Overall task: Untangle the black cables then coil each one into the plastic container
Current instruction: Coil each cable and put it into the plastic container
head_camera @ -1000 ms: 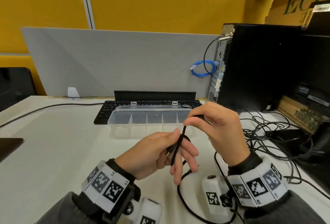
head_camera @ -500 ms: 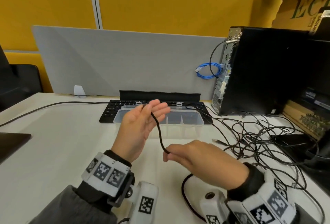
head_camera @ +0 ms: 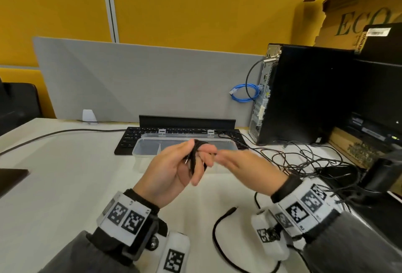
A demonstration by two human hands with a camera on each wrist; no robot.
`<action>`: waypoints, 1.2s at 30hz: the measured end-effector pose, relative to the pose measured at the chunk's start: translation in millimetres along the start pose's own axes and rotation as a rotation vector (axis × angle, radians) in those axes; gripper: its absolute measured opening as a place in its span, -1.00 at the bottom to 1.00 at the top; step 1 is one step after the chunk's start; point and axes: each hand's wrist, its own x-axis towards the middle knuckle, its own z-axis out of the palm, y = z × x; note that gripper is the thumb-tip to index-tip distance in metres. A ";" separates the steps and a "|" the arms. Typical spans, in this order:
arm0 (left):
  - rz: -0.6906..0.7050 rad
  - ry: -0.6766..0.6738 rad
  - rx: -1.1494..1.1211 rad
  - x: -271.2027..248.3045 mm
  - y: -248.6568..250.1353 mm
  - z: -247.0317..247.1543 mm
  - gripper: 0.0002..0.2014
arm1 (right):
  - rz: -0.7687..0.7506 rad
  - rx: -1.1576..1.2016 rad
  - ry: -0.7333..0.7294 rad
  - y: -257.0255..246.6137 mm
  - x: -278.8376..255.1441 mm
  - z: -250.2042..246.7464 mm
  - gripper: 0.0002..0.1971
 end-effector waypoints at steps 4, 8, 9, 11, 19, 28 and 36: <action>0.165 0.088 -0.012 9.0 -6.6 -10.1 -0.70 | -0.072 -0.239 -0.293 -24.3 -15.8 27.4 -0.74; 0.199 0.191 0.695 12.1 -14.6 -25.3 -0.72 | -0.168 -0.374 -0.130 -44.9 -24.2 12.2 -0.79; 0.164 0.151 0.835 10.9 -16.0 -26.8 -0.69 | -0.167 -0.410 -0.016 -45.1 -22.2 0.9 -0.75; 0.062 -0.031 0.861 7.1 -16.7 -23.5 -0.59 | -0.169 -0.458 0.169 -42.8 -15.4 -21.4 -0.54; 0.163 0.156 0.635 1.9 26.0 -54.5 -0.69 | 0.259 -0.426 0.033 36.6 -27.8 -71.5 -0.71; 0.404 0.790 0.302 -4.8 52.3 -102.8 -0.78 | 0.786 -0.513 0.187 122.5 -73.5 -108.3 -0.70; 0.198 0.460 0.437 -5.0 13.1 -53.7 -0.70 | 0.004 -0.228 0.131 -24.2 -28.0 -29.1 -0.27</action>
